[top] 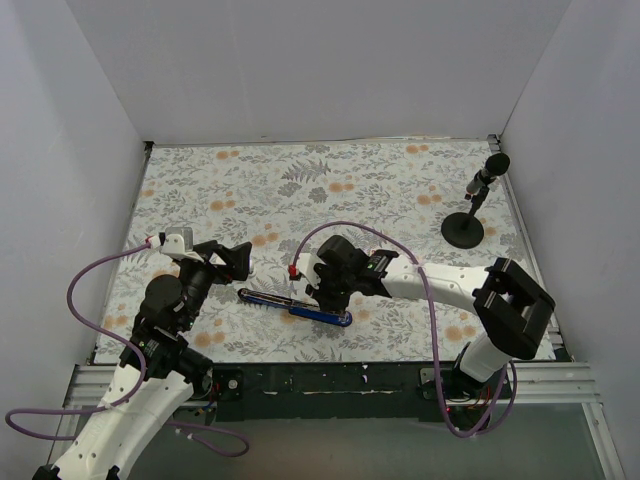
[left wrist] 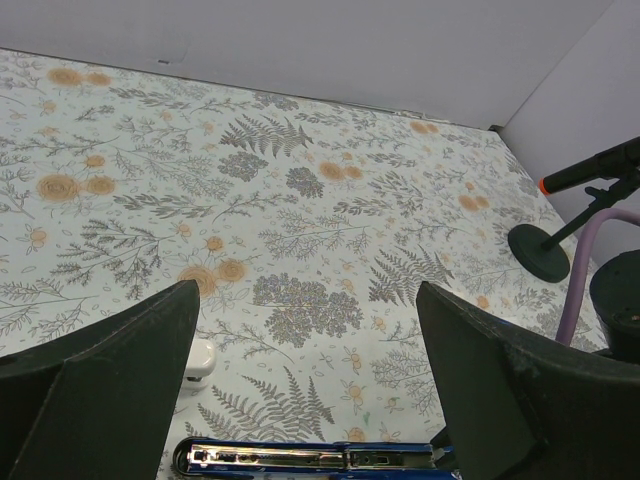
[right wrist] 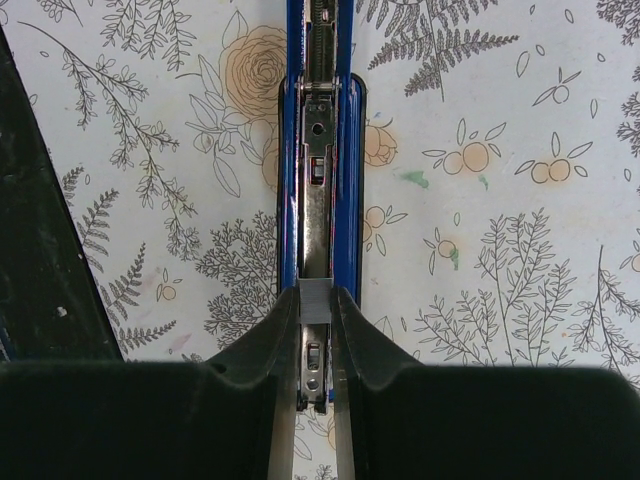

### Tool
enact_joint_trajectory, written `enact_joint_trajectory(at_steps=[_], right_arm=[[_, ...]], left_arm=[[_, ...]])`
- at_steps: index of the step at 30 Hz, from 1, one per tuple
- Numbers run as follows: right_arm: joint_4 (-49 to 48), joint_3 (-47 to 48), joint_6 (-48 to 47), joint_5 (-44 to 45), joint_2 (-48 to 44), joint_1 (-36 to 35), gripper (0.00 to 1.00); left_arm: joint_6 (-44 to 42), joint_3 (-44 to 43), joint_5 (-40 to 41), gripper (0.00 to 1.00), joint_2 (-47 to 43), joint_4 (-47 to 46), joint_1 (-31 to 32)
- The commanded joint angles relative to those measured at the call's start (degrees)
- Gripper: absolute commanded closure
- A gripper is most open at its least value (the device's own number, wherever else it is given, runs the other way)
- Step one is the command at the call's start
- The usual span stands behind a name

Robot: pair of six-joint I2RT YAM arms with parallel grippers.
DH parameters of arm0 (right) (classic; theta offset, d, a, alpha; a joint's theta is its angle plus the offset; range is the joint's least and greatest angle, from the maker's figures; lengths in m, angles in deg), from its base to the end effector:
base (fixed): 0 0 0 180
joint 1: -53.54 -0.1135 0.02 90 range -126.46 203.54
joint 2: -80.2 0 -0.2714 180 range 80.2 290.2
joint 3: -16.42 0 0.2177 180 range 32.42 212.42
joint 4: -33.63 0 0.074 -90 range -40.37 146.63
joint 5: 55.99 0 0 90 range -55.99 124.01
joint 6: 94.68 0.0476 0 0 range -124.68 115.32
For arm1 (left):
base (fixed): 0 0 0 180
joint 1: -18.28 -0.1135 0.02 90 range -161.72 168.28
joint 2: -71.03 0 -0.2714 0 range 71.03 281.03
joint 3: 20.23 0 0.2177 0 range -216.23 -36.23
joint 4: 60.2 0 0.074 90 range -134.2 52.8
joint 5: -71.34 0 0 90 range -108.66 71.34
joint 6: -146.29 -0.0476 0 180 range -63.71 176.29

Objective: Load the staples into the stapler

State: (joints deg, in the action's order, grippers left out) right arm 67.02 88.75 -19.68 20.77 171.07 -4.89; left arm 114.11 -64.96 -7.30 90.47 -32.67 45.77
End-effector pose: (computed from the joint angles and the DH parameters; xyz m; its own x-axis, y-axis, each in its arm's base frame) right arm 0.1502 0.2653 0.2209 -0.1643 -0.7486 -0.6423 -0.9792 0.2024 0.0146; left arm 0.0766 -0.0293 0.2921 -0.2537 -0.8034 -0.5387 0.1187 0.5268 -0.8416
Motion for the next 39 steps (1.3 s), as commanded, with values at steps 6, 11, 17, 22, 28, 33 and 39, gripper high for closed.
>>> enact_joint_trajectory(at_steps=[6, 11, 17, 22, 28, 33, 39], right_arm=[[-1.0, -0.5, -0.5, 1.3, 1.2, -0.3, 0.81], [-0.6, -0.6, -0.5, 0.8, 1.2, -0.4, 0.81], [-0.2, -0.4, -0.2, 0.9, 0.1, -0.4, 0.82], [0.1, -0.1, 0.2, 1.3, -2.0, -0.4, 0.82], [0.4, -0.3, 0.7, 1.2, -4.2, -0.4, 0.83], [1.2, -0.6, 1.0, 1.3, -3.7, -0.4, 0.83], [1.4, -1.8, 1.5, 2.2, -3.7, -0.4, 0.83]], left_arm=[[-1.0, 0.0, -0.4, 0.09, 0.1, -0.5, -0.4], [-1.0, 0.1, -0.4, 0.09, 0.2, -0.4, -0.4], [-1.0, 0.1, -0.3, 0.09, 0.2, -0.4, -0.4], [-1.0, 0.1, -0.4, 0.09, 0.2, -0.5, -0.4], [-0.9, 0.1, -0.5, 0.09, 0.2, -0.5, -0.4], [-1.0, 0.2, -0.5, 0.09, 0.2, -0.5, -0.4], [-0.9, 0.1, -0.6, 0.09, 0.2, -0.5, -0.4]])
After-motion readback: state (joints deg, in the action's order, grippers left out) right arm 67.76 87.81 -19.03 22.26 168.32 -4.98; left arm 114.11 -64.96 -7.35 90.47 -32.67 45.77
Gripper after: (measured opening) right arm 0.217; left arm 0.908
